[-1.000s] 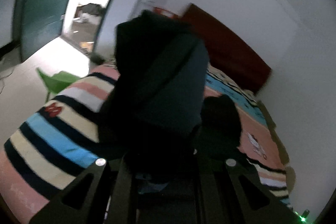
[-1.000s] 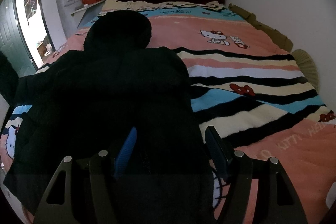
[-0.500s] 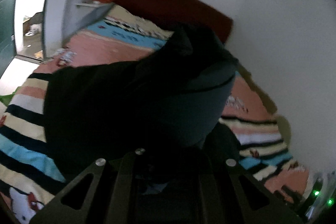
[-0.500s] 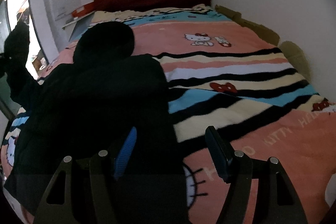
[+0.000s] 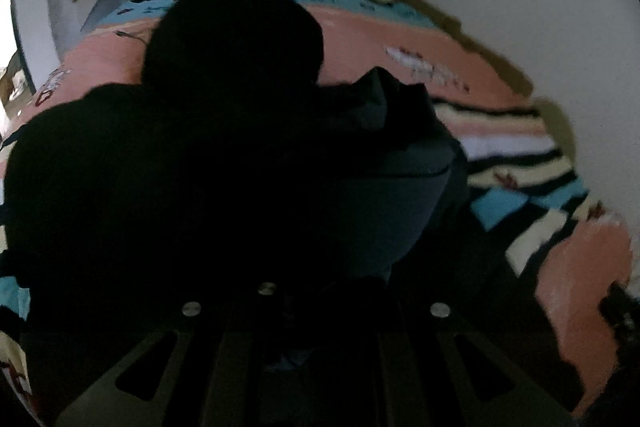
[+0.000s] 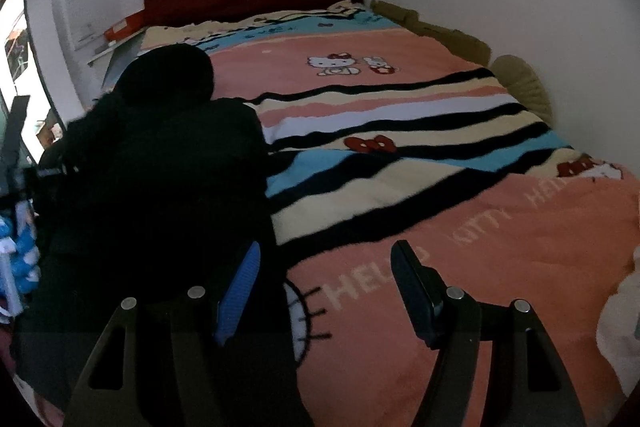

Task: Fold large clothes

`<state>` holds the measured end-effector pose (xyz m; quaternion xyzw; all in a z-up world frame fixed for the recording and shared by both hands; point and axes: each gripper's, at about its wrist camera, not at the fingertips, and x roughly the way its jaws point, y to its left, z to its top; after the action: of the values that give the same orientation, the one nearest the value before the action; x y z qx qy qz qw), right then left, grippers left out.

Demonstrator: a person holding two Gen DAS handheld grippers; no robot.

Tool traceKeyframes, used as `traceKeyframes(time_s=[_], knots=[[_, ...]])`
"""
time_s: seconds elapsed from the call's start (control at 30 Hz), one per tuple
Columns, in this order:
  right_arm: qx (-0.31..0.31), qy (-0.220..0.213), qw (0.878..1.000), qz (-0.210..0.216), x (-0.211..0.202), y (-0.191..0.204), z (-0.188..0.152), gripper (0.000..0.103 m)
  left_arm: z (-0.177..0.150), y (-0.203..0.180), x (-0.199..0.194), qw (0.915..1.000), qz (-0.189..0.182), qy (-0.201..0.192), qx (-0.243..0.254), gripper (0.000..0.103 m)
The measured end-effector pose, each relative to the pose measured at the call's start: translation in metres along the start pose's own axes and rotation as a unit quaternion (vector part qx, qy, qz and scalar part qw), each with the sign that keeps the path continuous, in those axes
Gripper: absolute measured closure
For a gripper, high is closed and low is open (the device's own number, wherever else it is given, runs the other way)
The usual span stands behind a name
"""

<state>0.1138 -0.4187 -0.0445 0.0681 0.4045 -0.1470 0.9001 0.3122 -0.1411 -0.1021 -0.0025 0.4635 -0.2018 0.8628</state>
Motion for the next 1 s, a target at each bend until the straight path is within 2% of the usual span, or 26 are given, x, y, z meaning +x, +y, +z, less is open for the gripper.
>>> traceKeyframes(time_s=[0.1,0.13,0.23,0.27,0.37,0.57,0.63,0.77,0.93,1.0], knots=[[0.004,0.001,1.0,-0.005,-0.007,-0.003,-0.005,0.036,-0.01,-0.005,0.008,0.9996,0.012,0.009,0.023,0.094],[0.003,0.002,1.0,-0.007,-0.01,-0.003,-0.008,0.036,-0.011,-0.008,0.008,0.9994,0.011,0.011,0.03,0.091],[-0.004,0.006,1.0,-0.009,-0.016,-0.001,-0.012,0.036,-0.016,-0.01,0.003,0.9992,-0.006,0.016,0.037,0.072],[-0.006,0.006,1.0,-0.007,-0.017,0.0,-0.012,0.035,-0.017,-0.011,-0.002,0.9992,-0.012,0.013,0.037,0.062],[-0.013,0.004,1.0,0.004,-0.021,0.006,-0.01,0.034,-0.013,-0.013,-0.021,0.9991,-0.02,-0.005,0.036,0.046],[-0.051,-0.003,0.998,0.033,-0.02,0.029,0.006,0.031,-0.007,-0.024,-0.071,0.9966,-0.053,-0.051,0.036,0.044],[-0.073,-0.009,0.996,0.045,-0.018,0.043,0.014,0.03,-0.004,-0.019,-0.084,0.996,-0.052,-0.064,0.036,0.044],[-0.104,-0.018,0.992,0.074,-0.009,0.075,0.033,0.03,0.005,0.022,-0.098,0.9969,-0.015,-0.078,0.005,0.044],[-0.143,-0.025,0.983,0.112,0.01,0.131,0.054,0.03,0.017,0.1,-0.096,0.9934,0.076,-0.082,-0.025,0.044],[-0.159,-0.027,0.979,0.126,0.021,0.156,0.061,0.03,0.02,0.125,-0.094,0.9905,0.101,-0.086,-0.035,0.044]])
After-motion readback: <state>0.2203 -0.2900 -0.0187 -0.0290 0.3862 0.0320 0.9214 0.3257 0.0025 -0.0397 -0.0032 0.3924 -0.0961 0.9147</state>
